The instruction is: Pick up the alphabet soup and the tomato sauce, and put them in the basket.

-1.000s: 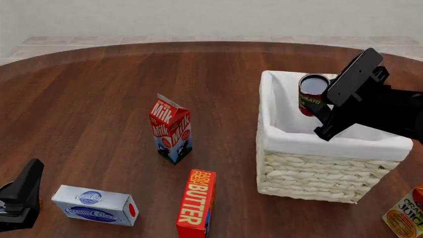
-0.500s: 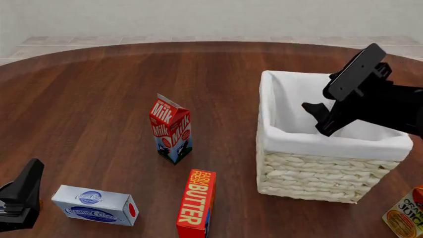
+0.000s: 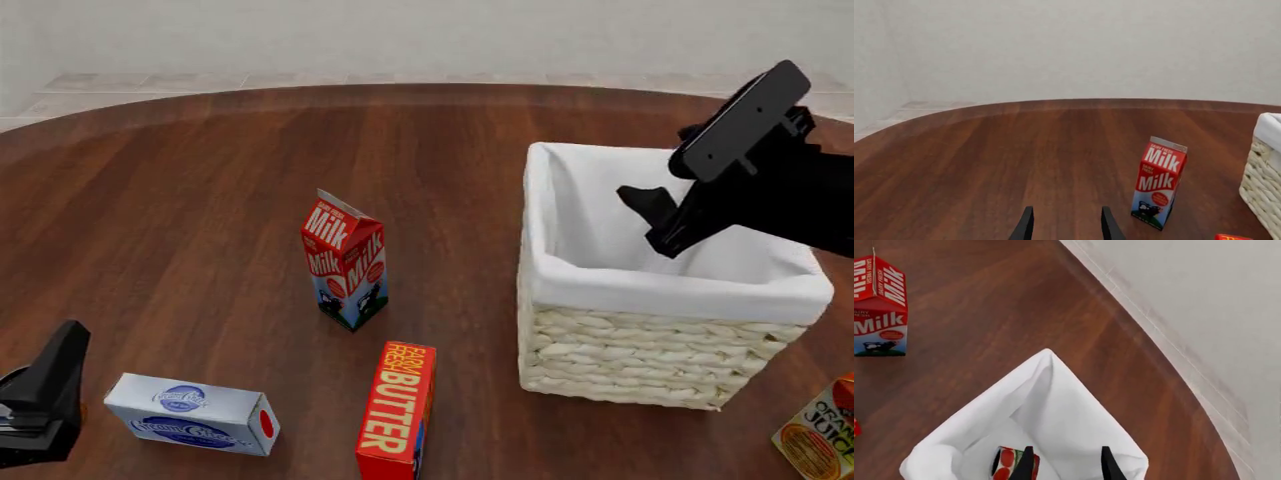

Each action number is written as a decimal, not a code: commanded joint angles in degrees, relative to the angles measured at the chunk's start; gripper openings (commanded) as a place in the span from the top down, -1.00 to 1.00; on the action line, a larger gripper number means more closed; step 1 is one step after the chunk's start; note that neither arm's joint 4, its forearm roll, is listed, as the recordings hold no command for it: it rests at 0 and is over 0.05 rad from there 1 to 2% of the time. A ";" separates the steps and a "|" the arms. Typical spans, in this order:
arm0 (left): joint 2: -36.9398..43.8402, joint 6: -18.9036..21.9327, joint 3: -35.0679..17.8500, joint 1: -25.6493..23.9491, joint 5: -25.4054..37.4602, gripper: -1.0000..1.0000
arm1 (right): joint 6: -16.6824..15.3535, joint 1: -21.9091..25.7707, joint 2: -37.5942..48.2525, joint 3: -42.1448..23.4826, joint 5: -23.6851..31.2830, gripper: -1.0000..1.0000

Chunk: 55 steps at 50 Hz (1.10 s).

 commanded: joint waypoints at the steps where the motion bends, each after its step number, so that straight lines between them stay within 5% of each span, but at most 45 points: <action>1: 0.21 0.26 -0.02 0.00 0.00 -1.00 | 1.30 0.37 -2.13 -1.22 1.03 -1.00; 30: 1.43 0.90 -0.01 0.04 -0.35 -1.00 | 7.61 2.06 -9.12 -4.10 2.33 -1.00; 55: 1.95 2.68 -0.31 0.54 -0.17 -1.00 | 12.84 3.03 -13.97 -0.57 -3.51 -1.00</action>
